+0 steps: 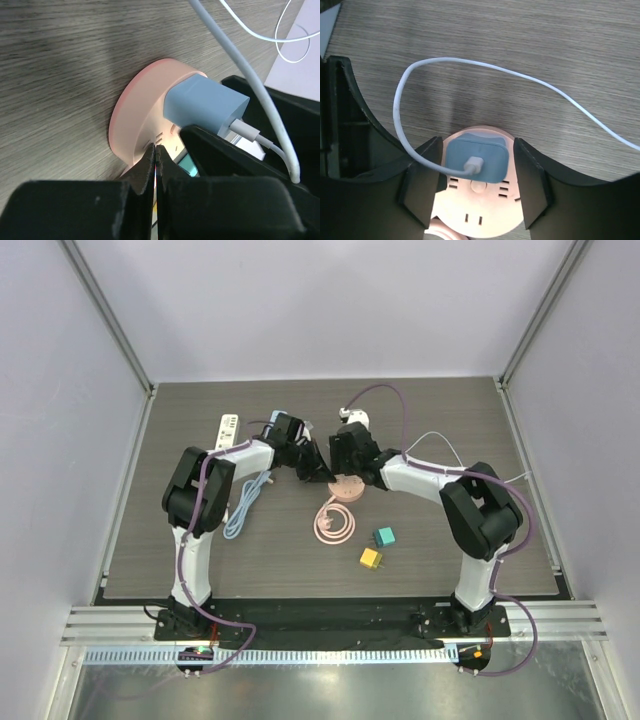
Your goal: Pull the plug off the socket
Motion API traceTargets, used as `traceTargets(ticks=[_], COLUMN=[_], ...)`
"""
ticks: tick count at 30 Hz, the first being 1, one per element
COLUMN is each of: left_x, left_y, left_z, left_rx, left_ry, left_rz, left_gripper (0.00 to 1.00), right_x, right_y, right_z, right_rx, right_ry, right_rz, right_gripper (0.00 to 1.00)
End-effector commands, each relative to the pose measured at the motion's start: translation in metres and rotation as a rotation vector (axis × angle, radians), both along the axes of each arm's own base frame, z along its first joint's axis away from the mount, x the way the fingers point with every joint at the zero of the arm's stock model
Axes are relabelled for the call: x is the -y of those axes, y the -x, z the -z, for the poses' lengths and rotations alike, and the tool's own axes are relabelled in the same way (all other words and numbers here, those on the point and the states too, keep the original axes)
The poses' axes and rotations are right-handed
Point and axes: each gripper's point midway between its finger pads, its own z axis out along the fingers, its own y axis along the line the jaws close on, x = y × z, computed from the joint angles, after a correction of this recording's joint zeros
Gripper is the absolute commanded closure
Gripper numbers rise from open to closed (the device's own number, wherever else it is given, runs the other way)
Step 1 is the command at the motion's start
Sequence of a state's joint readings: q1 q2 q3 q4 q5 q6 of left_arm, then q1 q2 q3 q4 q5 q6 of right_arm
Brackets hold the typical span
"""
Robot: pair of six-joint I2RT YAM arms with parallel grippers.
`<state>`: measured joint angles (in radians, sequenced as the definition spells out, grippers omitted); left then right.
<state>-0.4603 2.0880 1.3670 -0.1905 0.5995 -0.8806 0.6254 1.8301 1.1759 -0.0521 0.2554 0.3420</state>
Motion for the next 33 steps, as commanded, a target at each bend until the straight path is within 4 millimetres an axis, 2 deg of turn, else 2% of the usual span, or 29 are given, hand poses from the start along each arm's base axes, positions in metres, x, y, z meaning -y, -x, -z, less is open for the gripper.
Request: traceTargets(ticks=[1, 2, 6, 9, 10, 11, 13, 16, 17, 19, 21, 22, 23, 24, 26, 27, 29, 30, 31, 33], left_x=[-0.008, -0.009, -0.011, -0.015, -0.018, -0.021, -0.028, -0.029, -0.031, -0.033, -0.033, -0.032, -0.032, -0.033, -0.032, -0.032, -0.031, -0.030, -0.029, -0.027], left_y=[0.005, 0.005, 0.009, 0.013, 0.014, 0.016, 0.021, 0.021, 0.023, 0.022, 0.023, 0.022, 0.024, 0.023, 0.022, 0.022, 0.021, 0.021, 0.021, 0.022], left_z=[0.023, 0.024, 0.031, 0.039, 0.043, 0.045, 0.052, 0.052, 0.054, 0.054, 0.053, 0.052, 0.052, 0.052, 0.049, 0.049, 0.046, 0.045, 0.045, 0.046], left_rx=[-0.065, -0.069, -0.121, -0.161, -0.171, -0.184, -0.218, -0.227, -0.236, -0.230, -0.224, -0.219, -0.221, -0.214, -0.204, -0.202, -0.197, -0.197, -0.200, -0.208], left_ry=[-0.044, -0.046, -0.067, -0.097, -0.121, -0.137, -0.187, -0.202, -0.215, -0.229, -0.237, -0.240, -0.247, -0.253, -0.248, -0.250, -0.245, -0.241, -0.233, -0.225], left_rz=[-0.036, -0.041, -0.071, -0.093, -0.105, -0.109, -0.115, -0.111, -0.112, -0.116, -0.109, -0.107, -0.102, -0.100, -0.096, -0.093, -0.090, -0.089, -0.085, -0.082], left_gripper=[1.00, 1.00, 1.00, 1.00, 1.00, 1.00, 1.00, 1.00, 1.00, 1.00, 1.00, 1.00, 1.00, 1.00, 1.00, 1.00, 1.00, 1.00, 1.00, 1.00], right_x=[-0.015, -0.015, -0.011, -0.010, -0.011, -0.010, -0.015, -0.029, -0.029, -0.028, -0.026, -0.025, -0.031, -0.029, -0.034, -0.031, -0.032, -0.022, -0.026, -0.019], right_y=[-0.017, -0.015, -0.014, -0.016, -0.017, -0.017, -0.011, -0.004, -0.006, -0.009, -0.010, -0.007, -0.006, 0.001, 0.003, 0.002, 0.009, 0.004, 0.011, 0.010], right_z=[-0.019, -0.013, -0.014, -0.016, -0.021, -0.022, -0.035, -0.073, -0.080, -0.087, -0.082, -0.074, -0.080, -0.070, -0.083, -0.082, -0.084, -0.083, -0.084, -0.082], right_rx=[0.083, 0.070, 0.090, 0.096, 0.105, 0.106, 0.104, 0.119, 0.130, 0.138, 0.119, 0.094, 0.106, 0.088, 0.109, 0.126, 0.175, 0.217, 0.224, 0.254], right_ry=[-0.009, 0.007, 0.066, 0.093, 0.091, 0.080, 0.004, -0.258, -0.290, -0.283, -0.296, -0.313, -0.365, -0.380, -0.446, -0.410, -0.210, -0.117, -0.055, 0.045], right_rz=[0.028, 0.029, 0.074, 0.099, 0.110, 0.132, 0.123, 0.086, 0.091, 0.094, 0.106, 0.108, 0.088, 0.090, 0.086, 0.105, 0.087, 0.140, 0.134, 0.160], right_gripper=[0.37, 0.38, 0.45, 0.69, 0.93, 0.99, 0.99, 0.99, 0.99, 0.99, 0.99, 0.99, 0.99, 0.99, 0.99, 0.99, 0.99, 0.99, 0.99, 0.99])
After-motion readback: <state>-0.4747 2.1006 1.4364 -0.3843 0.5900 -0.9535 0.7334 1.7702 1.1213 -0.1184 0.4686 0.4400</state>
